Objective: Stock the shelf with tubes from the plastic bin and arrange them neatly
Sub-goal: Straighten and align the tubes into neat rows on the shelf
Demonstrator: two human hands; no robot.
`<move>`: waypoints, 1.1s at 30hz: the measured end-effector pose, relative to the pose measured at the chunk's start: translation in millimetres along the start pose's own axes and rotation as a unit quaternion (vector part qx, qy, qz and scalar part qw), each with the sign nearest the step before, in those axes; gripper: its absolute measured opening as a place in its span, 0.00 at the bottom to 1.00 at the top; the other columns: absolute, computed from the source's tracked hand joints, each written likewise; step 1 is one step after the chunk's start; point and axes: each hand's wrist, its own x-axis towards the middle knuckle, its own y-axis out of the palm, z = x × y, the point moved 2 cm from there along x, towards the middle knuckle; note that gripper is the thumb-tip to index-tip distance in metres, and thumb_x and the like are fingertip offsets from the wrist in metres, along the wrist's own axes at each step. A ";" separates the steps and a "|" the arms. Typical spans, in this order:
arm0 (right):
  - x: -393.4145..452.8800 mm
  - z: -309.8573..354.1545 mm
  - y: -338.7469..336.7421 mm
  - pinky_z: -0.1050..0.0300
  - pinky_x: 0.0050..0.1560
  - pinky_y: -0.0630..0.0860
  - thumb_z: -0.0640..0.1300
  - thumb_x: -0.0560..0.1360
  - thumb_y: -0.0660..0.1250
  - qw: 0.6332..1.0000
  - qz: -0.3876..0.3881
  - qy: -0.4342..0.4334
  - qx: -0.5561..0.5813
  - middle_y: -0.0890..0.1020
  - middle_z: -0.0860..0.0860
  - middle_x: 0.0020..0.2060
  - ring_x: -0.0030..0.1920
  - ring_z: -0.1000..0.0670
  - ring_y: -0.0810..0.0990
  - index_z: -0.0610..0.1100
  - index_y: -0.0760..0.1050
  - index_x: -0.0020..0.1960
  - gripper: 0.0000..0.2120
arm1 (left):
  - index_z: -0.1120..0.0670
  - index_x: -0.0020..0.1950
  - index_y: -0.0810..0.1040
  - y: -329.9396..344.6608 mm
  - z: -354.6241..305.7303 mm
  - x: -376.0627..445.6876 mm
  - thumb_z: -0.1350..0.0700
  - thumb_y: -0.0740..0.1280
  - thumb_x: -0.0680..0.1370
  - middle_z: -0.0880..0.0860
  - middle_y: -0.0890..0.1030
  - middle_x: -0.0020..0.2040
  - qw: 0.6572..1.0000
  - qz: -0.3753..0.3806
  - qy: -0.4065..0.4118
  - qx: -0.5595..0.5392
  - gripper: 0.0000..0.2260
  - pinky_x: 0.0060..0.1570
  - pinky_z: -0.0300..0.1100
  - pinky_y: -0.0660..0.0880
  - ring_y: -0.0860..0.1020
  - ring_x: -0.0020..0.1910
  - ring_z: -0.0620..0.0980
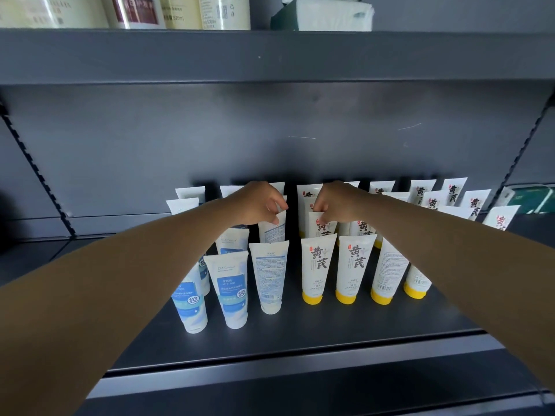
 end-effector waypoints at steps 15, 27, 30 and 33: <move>6.4 -6.1 -3.6 0.57 0.51 0.74 0.42 0.73 0.71 0.998 -0.010 0.015 0.063 0.84 0.47 0.49 0.48 0.50 0.80 0.39 0.83 0.52 0.10 | 0.54 0.61 0.79 -8.3 3.4 5.6 0.68 0.62 0.76 0.53 0.80 0.59 0.995 0.093 0.002 0.025 0.17 0.52 0.39 0.77 0.79 0.54 0.50; 3.7 -5.3 -8.1 0.63 0.50 0.68 0.43 0.73 0.71 0.997 -0.019 0.026 0.065 0.83 0.48 0.54 0.54 0.50 0.80 0.41 0.82 0.55 0.12 | 0.56 0.55 0.82 -12.6 -3.4 0.0 0.61 0.72 0.72 0.46 0.76 0.42 0.998 0.044 0.017 0.048 0.12 0.50 0.36 0.69 0.76 0.46 0.45; 2.0 -4.4 -7.6 0.63 0.50 0.68 0.43 0.73 0.71 0.998 -0.018 0.020 0.059 0.83 0.48 0.55 0.54 0.50 0.79 0.40 0.81 0.55 0.12 | 0.56 0.52 0.83 -10.5 -4.0 0.2 0.58 0.73 0.71 0.46 0.77 0.43 0.998 0.029 0.024 0.055 0.10 0.48 0.36 0.69 0.78 0.49 0.46; 1.8 -4.8 -6.1 0.62 0.48 0.69 0.45 0.73 0.70 0.997 -0.023 0.023 0.067 0.83 0.47 0.54 0.50 0.51 0.79 0.40 0.82 0.54 0.12 | 0.57 0.50 0.83 -6.0 -1.4 1.6 0.57 0.73 0.72 0.47 0.79 0.43 0.999 0.009 0.021 0.047 0.09 0.47 0.36 0.69 0.78 0.46 0.46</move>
